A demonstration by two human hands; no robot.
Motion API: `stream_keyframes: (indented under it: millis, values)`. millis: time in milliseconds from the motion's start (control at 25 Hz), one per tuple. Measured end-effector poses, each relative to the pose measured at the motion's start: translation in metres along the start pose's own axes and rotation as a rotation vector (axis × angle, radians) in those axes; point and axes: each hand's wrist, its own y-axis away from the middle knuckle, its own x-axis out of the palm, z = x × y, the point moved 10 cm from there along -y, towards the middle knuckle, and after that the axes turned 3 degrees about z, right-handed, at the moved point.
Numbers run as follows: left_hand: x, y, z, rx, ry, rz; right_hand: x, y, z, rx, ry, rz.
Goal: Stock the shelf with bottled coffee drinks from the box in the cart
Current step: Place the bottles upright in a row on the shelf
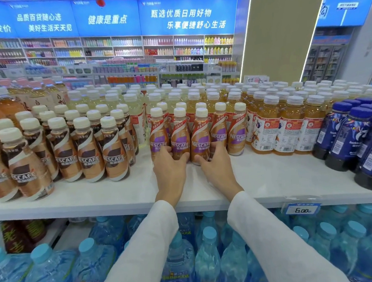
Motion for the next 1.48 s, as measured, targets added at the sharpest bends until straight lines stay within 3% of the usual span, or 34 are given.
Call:
stream_keyframes:
  millis: [160,440,1160,1480]
  values:
    - [-0.045,-0.009,0.006,0.072,0.012,-0.105,-0.001,-0.001,-0.002,0.012,0.027,0.015]
    - [-0.043,-0.028,0.016,0.069,0.028,0.065,0.000,0.002,0.001,0.019,0.028,0.024]
    - [-0.033,-0.030,0.020,0.071,0.026,0.066,-0.004,0.005,0.005,0.039,0.017,-0.001]
    - [-0.072,0.029,0.022,0.042,-0.060,0.034,-0.035,0.071,0.017,0.010,0.151,0.033]
